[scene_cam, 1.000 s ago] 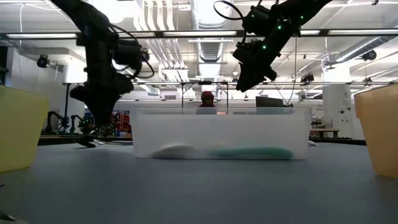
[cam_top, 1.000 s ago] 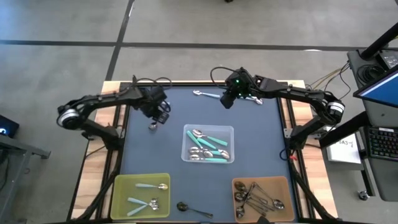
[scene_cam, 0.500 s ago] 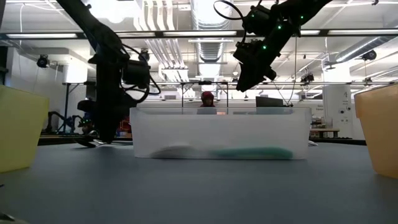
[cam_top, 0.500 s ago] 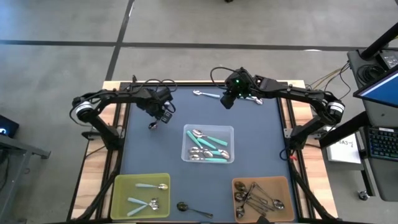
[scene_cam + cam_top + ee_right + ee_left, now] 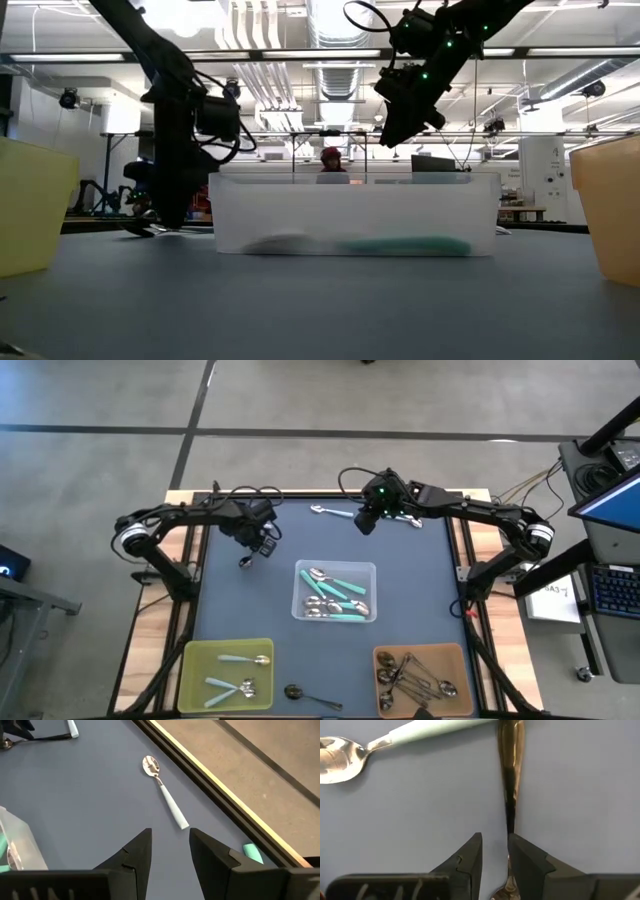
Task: Sort silverware by color (type)
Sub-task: Put the black spoon into the orange bin
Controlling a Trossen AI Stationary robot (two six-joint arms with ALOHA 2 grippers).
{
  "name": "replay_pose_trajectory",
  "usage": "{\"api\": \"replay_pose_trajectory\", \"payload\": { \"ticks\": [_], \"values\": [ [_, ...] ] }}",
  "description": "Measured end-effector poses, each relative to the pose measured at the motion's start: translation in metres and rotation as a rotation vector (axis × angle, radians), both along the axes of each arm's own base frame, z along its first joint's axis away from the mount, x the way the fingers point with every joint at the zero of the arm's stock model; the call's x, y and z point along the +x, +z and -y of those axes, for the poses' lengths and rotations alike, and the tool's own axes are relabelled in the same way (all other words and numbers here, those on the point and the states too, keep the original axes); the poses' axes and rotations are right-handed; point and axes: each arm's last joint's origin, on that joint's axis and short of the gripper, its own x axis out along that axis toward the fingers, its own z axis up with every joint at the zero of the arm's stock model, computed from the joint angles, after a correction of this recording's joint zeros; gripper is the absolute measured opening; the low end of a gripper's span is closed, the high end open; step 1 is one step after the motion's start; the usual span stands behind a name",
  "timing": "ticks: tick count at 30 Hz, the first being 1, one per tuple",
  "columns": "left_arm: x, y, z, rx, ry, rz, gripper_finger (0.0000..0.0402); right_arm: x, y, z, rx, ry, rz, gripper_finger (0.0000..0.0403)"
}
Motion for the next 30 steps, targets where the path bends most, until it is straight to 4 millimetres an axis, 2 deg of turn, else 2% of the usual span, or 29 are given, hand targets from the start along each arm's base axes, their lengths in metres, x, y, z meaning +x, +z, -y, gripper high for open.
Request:
{"api": "replay_pose_trajectory", "payload": {
  "ticks": [4,19,21,25,30],
  "values": [
    [-0.002,0.007,0.002,-0.004,-0.001,0.033,0.0078,0.0,0.0,0.0,0.002,-0.003,0.002,0.0123],
    [-0.013,-0.02,0.012,-0.081,0.051,-0.016,0.0074,0.0,0.0,0.0,0.001,-0.001,0.001,0.0123],
    [-0.013,-0.021,0.011,-0.082,0.052,-0.015,0.0062,0.0,0.0,0.0,-0.002,0.002,-0.001,0.0123],
    [-0.011,-0.021,0.011,-0.091,0.069,0.009,0.001,0.0,0.0,0.0,-0.009,0.0,-0.005,0.0123],
    [-0.008,-0.017,0.009,-0.102,0.071,0.03,0.0003,0.0,0.001,0.0,-0.013,0.0,0.001,0.0123]
  ]
}}
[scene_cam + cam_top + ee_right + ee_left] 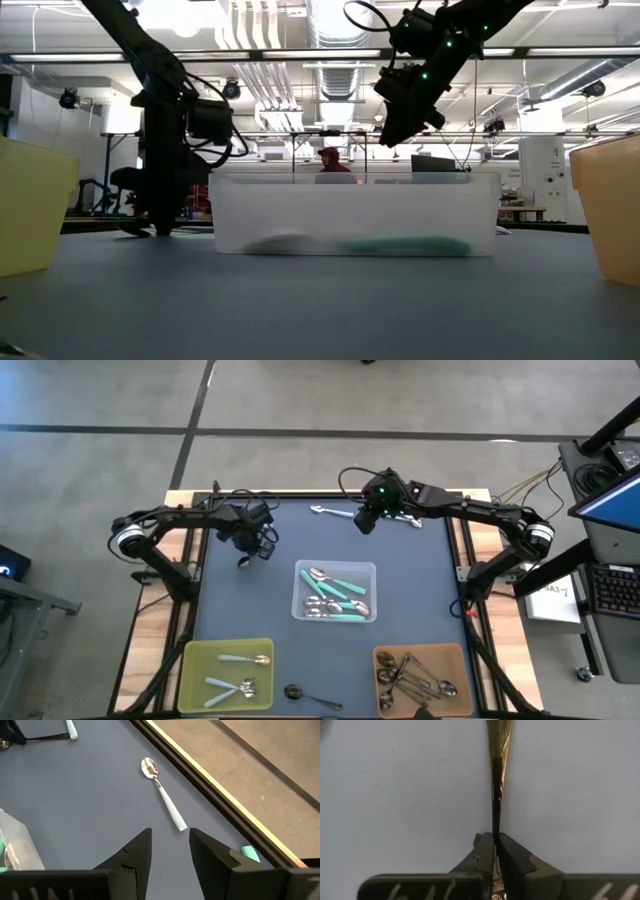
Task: Sort silverware by color (type)
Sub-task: Put the black spoon into the orange bin
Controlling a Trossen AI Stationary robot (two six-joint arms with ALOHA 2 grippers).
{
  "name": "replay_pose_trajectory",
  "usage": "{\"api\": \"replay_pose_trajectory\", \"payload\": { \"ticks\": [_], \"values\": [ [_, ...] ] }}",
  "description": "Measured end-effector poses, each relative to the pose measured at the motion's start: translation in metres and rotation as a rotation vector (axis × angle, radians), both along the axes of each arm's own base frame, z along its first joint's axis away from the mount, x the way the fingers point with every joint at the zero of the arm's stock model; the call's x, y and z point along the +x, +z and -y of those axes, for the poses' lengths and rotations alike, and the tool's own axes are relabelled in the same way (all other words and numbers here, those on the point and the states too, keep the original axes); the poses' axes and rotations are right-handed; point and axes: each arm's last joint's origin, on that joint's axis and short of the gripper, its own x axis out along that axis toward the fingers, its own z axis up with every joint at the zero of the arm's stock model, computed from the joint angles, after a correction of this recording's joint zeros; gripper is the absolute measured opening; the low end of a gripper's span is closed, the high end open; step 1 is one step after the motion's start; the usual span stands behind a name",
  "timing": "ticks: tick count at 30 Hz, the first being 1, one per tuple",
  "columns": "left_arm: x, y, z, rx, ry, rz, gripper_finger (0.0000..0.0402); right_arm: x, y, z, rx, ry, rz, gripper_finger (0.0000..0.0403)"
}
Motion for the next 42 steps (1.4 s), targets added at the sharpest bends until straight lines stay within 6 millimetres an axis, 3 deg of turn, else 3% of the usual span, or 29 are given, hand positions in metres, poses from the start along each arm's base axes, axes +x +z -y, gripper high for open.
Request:
{"api": "replay_pose_trajectory", "payload": {
  "ticks": [4,7,17,24,32,38,42],
  "values": [
    [0.007,0.015,-0.003,0.0,-0.01,0.061,0.0001,0.0,0.0,0.0,0.018,-0.023,0.014,0.0123],
    [0.015,0.04,-0.004,0.052,-0.043,0.176,0.0001,0.0,0.0,0.0,0.067,-0.08,0.049,0.0123],
    [0.021,0.099,0.02,0.156,-0.167,0.464,0.0001,0.003,0.003,0.002,0.075,-0.104,0.116,0.0123],
    [0.044,0.126,0.035,0.284,-0.241,0.75,0.0,0.01,0.008,0.002,0.341,-0.278,0.361,0.0123],
    [0.076,0.13,0.021,0.354,-0.136,0.996,0.0,0.021,0.02,-0.002,0.486,-0.303,0.572,0.0123],
    [0.093,0.118,0.014,0.318,-0.09,0.966,0.0,0.031,0.029,-0.012,0.523,-0.25,0.674,0.0123],
    [0.102,0.123,0.015,0.319,-0.099,0.984,0.0,0.034,0.028,-0.018,0.528,-0.236,0.665,0.0123]
  ]
}}
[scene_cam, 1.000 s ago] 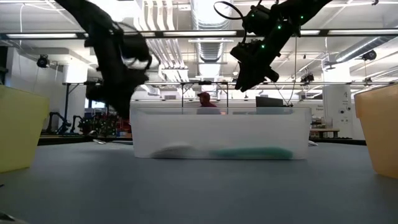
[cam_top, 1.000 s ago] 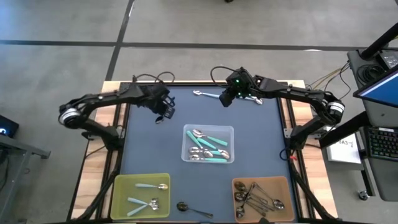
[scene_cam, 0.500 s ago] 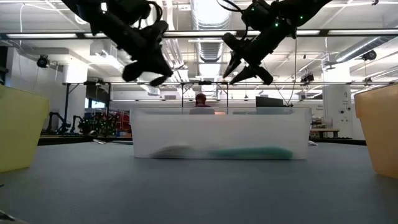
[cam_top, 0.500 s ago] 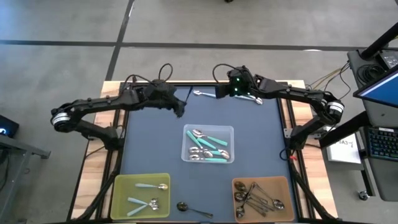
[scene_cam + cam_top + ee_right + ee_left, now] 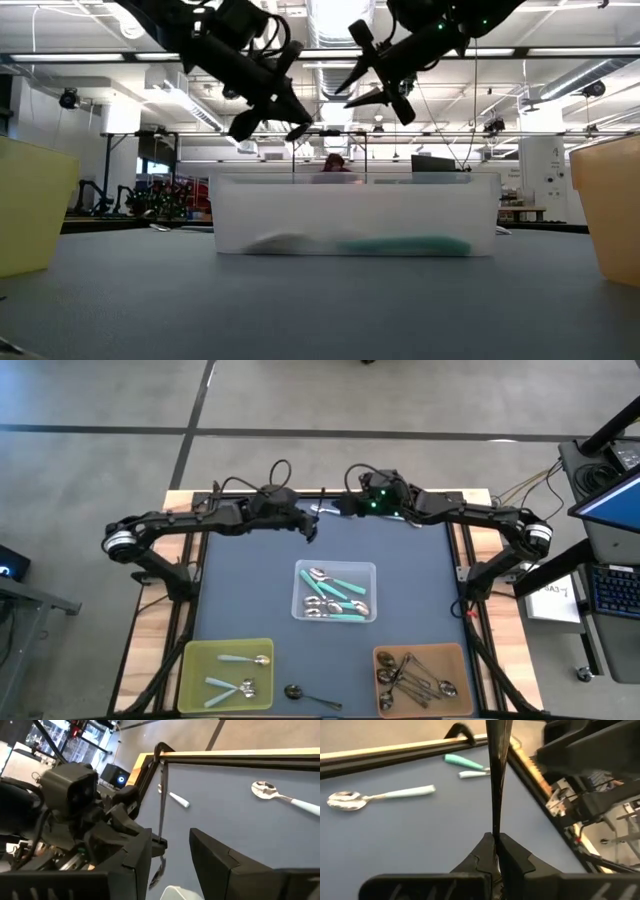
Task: Sort silverware by color (type)
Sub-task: Put the black spoon into the orange bin
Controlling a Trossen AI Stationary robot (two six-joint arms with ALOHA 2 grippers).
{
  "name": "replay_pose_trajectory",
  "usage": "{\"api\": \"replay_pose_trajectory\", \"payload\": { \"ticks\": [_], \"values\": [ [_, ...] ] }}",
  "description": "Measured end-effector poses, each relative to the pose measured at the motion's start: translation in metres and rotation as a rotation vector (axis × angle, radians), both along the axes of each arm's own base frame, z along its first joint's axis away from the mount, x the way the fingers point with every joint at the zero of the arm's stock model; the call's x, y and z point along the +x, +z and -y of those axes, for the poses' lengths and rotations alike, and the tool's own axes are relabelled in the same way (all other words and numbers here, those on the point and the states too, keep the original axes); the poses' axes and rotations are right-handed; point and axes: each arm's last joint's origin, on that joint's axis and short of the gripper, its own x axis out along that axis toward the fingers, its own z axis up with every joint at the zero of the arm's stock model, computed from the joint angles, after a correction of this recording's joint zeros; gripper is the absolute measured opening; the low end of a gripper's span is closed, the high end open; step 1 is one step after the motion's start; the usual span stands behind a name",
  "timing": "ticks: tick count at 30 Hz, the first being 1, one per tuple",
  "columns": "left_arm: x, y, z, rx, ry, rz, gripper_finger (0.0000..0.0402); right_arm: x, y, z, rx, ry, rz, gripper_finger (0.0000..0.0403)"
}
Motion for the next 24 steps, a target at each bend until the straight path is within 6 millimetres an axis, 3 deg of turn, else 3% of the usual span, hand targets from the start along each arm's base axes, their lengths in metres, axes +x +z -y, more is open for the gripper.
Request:
{"api": "replay_pose_trajectory", "payload": {
  "ticks": [12,24],
  "values": [
    [0.007,0.014,0.0,0.001,0.008,0.047,0.0,0.001,0.001,-0.001,-0.039,-0.036,-0.009,0.0123],
    [0.044,0.02,-0.01,0.009,-0.025,0.0,0.0,0.001,0.001,-0.001,-0.068,-0.024,-0.016,0.0123]
  ]
}}
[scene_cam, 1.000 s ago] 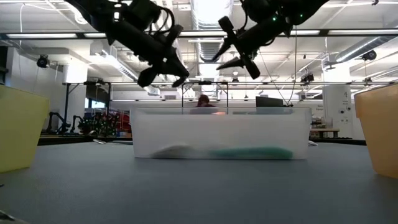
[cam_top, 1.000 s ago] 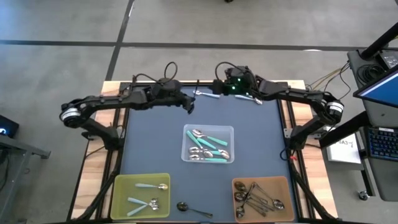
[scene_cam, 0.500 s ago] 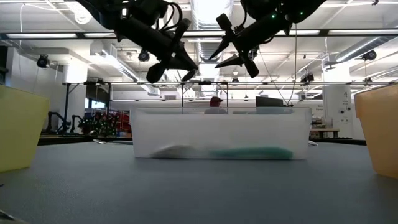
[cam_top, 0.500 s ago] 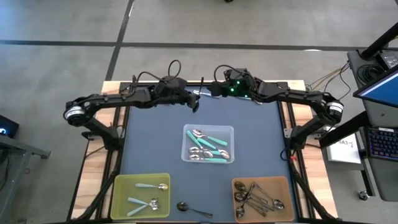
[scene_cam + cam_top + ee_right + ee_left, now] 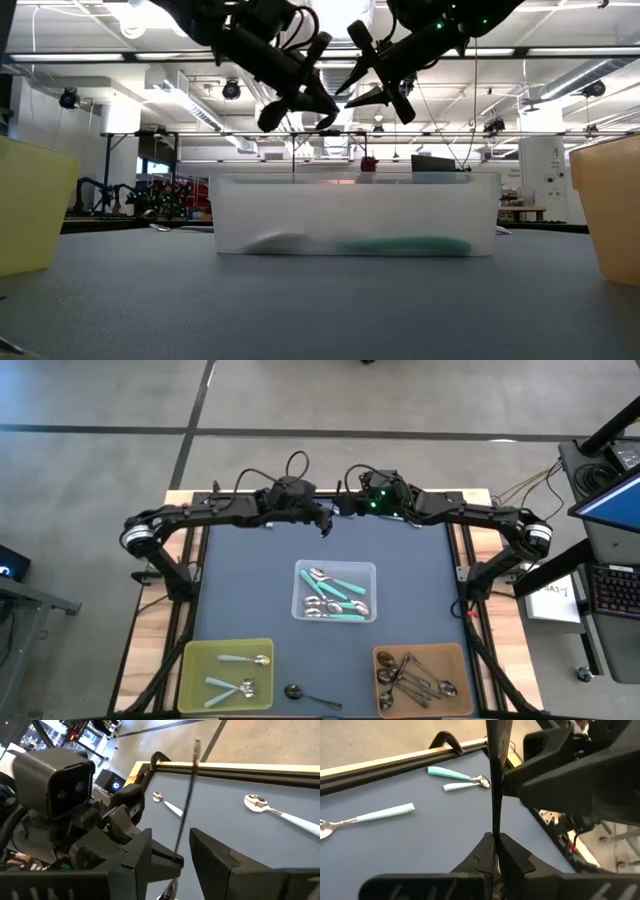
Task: Sort silverware by color (type)
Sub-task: Put the black spoon into the orange bin
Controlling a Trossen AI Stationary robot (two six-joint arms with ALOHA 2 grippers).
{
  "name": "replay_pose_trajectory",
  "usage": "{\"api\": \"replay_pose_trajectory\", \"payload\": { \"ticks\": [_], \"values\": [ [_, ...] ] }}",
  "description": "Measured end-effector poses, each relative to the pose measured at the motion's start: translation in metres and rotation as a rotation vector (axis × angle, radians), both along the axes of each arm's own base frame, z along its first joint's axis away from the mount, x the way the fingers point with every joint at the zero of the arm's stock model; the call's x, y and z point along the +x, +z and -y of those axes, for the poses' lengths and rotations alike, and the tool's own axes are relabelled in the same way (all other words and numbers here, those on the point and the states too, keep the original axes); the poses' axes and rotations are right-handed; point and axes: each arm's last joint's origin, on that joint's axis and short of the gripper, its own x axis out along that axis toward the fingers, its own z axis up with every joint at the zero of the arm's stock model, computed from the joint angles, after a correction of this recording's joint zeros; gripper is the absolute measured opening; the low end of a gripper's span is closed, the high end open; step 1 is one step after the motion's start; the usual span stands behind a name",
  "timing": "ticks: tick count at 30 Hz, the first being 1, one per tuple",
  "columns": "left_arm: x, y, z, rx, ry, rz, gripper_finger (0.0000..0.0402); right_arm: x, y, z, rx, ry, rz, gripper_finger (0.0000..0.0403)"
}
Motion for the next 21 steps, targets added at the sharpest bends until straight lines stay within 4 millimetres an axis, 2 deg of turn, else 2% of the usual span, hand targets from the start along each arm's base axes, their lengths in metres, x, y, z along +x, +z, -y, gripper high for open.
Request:
{"api": "replay_pose_trajectory", "payload": {
  "ticks": [6,11,18,21],
  "values": [
    [0.007,0.011,0.005,0.043,-0.041,-0.001,0.0,-0.001,0.0,0.001,-0.037,-0.019,-0.02,0.0123],
    [0.006,0.009,0.005,0.043,-0.033,-0.011,0.0,-0.001,0.0,0.001,-0.057,-0.028,-0.029,0.0113],
    [0.008,0.006,0.007,0.056,-0.051,0.011,0.0,-0.001,0.0,0.002,-0.096,-0.015,-0.037,0.0025],
    [0.008,0.007,0.007,0.074,-0.067,0.022,0.0,0.0,0.002,0.002,-0.104,-0.012,-0.028,0.0012]
  ]
}}
